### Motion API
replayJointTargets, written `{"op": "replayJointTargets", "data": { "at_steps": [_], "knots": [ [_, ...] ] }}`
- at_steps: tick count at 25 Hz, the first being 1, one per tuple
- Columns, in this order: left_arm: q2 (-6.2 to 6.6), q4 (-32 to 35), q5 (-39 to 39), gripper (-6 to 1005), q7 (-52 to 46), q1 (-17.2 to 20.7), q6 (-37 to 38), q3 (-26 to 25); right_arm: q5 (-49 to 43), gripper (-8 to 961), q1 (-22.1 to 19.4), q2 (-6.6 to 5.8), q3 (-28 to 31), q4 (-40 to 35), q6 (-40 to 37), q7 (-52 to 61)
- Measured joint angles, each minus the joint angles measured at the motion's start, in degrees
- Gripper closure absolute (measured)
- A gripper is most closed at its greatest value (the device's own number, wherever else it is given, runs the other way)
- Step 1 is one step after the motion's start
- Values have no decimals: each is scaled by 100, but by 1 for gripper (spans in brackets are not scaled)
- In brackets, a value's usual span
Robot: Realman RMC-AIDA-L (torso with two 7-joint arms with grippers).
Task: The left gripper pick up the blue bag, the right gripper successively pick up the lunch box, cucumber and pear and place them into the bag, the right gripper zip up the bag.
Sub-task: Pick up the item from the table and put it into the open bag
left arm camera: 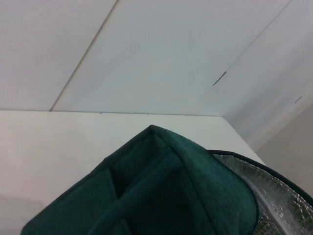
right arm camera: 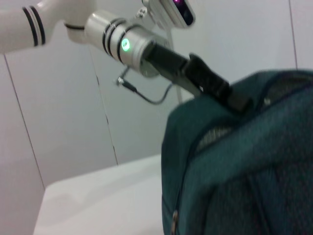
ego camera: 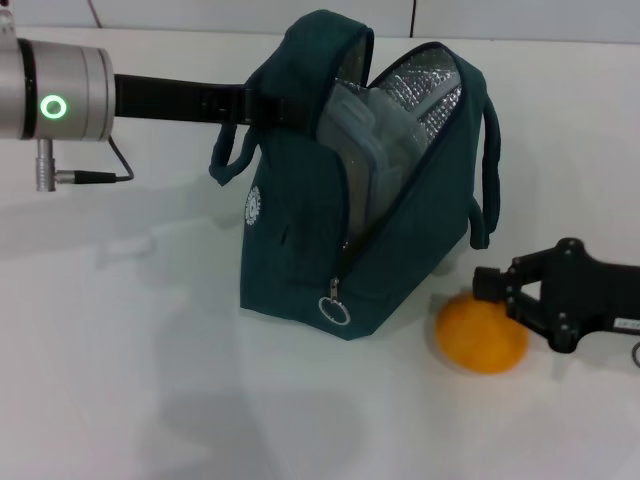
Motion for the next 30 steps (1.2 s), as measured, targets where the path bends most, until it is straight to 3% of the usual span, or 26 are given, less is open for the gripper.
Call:
{"op": "replayJointTargets", "data": {
  "at_steps": [3, 12, 14, 23, 30],
  "knots": [
    [0, 0, -3, 958, -3, 11, 25, 6, 3, 923, -24, -29, 322, -26, -355, 1],
    [0, 1, -70, 958, -8, 31, 51, 50, 187, 930, 17, -53, 2337, -99, -2418, 68],
    [0, 1, -73, 958, -5, 32, 55, 60, 506, 930, 102, -46, 2521, -99, -2608, 110],
    [0, 1, -87, 958, 0, 2, 57, 205, 1059, 926, 1060, 35, 2439, 143, -2222, 91],
    [0, 1, -102, 957, 1, -21, 42, 277, 1071, 923, 1829, 32, 1681, 252, -1245, 38]
  ]
}}
